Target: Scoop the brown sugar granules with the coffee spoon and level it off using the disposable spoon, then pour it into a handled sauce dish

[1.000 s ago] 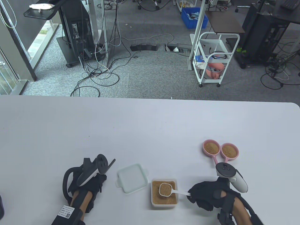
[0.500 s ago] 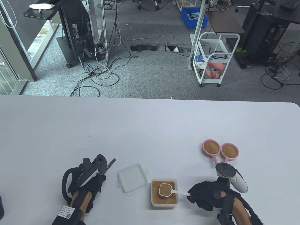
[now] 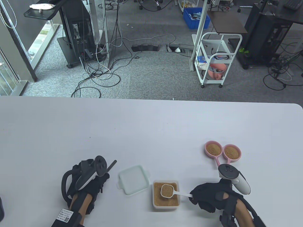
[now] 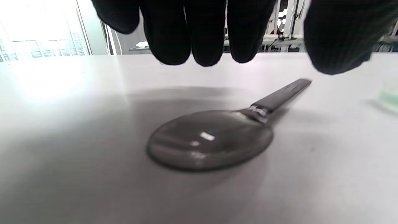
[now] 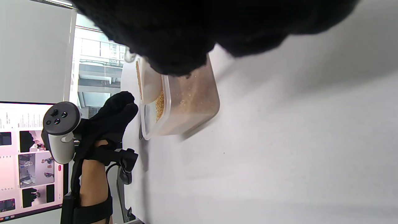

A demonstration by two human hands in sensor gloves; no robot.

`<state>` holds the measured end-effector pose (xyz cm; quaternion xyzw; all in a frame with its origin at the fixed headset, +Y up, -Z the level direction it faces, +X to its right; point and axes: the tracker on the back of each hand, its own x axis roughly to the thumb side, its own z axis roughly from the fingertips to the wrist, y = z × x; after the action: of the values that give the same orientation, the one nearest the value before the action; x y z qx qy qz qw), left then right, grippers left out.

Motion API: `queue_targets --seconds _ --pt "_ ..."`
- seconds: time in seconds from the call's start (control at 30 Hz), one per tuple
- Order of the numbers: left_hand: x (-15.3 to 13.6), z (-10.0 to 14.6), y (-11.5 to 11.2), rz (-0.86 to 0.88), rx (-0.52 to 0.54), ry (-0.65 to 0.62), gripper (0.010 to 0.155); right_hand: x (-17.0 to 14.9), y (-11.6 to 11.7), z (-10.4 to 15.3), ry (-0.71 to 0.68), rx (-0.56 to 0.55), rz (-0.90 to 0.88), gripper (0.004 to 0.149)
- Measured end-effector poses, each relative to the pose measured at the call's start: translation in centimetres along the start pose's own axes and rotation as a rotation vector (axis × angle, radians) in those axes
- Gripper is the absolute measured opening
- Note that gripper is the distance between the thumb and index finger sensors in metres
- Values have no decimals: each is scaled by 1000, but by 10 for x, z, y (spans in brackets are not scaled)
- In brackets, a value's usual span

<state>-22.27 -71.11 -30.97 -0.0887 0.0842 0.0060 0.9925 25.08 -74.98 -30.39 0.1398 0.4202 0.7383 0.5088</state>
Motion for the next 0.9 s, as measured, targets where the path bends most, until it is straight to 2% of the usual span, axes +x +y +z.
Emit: queue_targets --seconds 0.17,0.27,0.43,0.57,0.73,0.9 --pt "11 13 12 147 122 -134 85 0 0 0 -6 0 0 44" --pt "24 22 16 215 133 -227 89 0 -1 1 -6 -4 -1 44" --pt "48 37 16 349 69 -448 96 0 -2 1 -9 -11 -2 44" --pt "72 49 9 416 -21 -620 104 0 -2 1 -7 -13 0 44" --pt "92 59 2 380 -63 -709 107 -1 -2 1 4 -11 7 44" --pt "98 62 -1 364 -74 -733 107 1 -6 6 -27 -26 -25 44"
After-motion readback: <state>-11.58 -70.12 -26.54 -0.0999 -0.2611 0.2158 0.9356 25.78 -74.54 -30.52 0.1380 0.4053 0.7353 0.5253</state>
